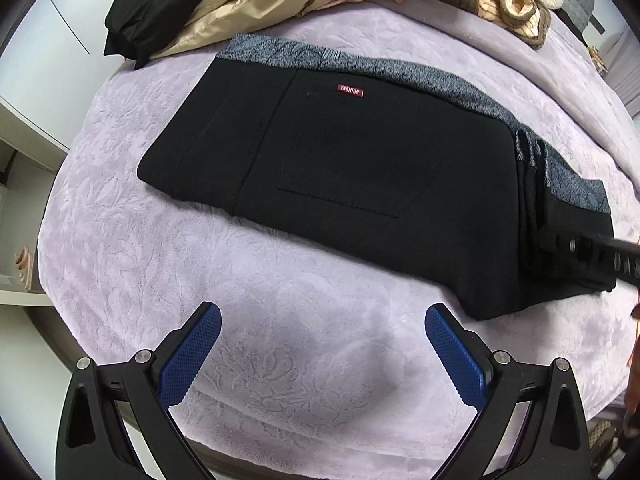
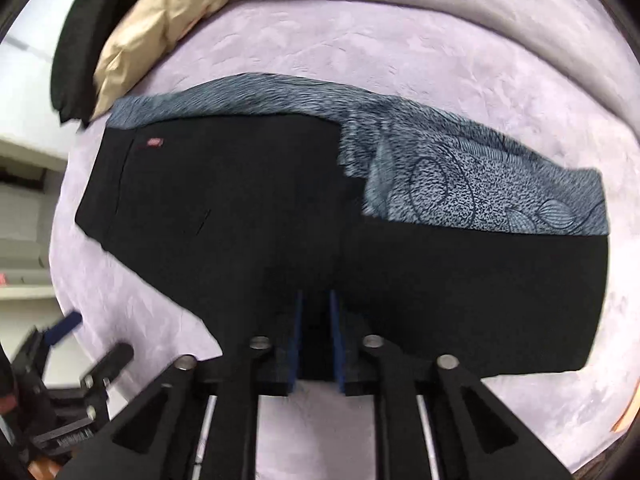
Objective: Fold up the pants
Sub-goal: 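Close the right gripper on the middle of the pants and hold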
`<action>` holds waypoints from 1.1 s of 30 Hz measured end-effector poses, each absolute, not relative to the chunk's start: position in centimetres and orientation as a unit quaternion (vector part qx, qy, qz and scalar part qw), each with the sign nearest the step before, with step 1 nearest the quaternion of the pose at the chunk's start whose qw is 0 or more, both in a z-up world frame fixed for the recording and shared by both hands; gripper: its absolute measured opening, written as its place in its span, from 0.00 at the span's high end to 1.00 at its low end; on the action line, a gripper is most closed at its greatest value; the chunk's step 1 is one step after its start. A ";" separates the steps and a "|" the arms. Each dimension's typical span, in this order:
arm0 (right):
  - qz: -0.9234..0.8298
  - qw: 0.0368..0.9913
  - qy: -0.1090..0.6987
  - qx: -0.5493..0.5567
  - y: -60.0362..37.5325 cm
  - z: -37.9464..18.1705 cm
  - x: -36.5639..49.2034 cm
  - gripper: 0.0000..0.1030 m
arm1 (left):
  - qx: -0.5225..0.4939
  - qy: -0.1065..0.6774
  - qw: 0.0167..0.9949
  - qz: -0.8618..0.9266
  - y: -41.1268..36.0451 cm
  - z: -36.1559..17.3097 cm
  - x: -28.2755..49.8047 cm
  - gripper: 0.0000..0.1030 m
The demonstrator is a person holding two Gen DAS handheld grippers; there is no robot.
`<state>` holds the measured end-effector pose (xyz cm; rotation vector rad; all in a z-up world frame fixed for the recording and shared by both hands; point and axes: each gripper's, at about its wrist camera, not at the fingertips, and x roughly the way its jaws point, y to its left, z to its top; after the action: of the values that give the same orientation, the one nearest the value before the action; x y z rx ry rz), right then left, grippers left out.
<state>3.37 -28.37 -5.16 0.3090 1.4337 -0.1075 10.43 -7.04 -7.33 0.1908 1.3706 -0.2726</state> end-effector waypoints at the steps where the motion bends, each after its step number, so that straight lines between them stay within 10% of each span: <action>1: -0.045 0.743 0.654 0.136 -28.0 -4.8 3.3 0.58 | 0.085 0.629 0.762 -0.126 -7.1 -7.3 10.5 0.01; 4: -0.040 0.746 0.652 0.130 -27.1 -4.3 3.0 0.42 | 0.081 0.628 0.763 -0.129 -7.2 -7.3 10.7 0.01; 33: -0.087 0.726 0.672 0.121 -28.5 -8.1 2.6 0.31 | -0.041 0.648 0.752 -0.109 1.7 -9.3 17.9 0.01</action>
<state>2.56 -28.52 -8.10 0.2663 1.4811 -0.1911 17.86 1.67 -9.33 -0.0903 1.4152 -0.2387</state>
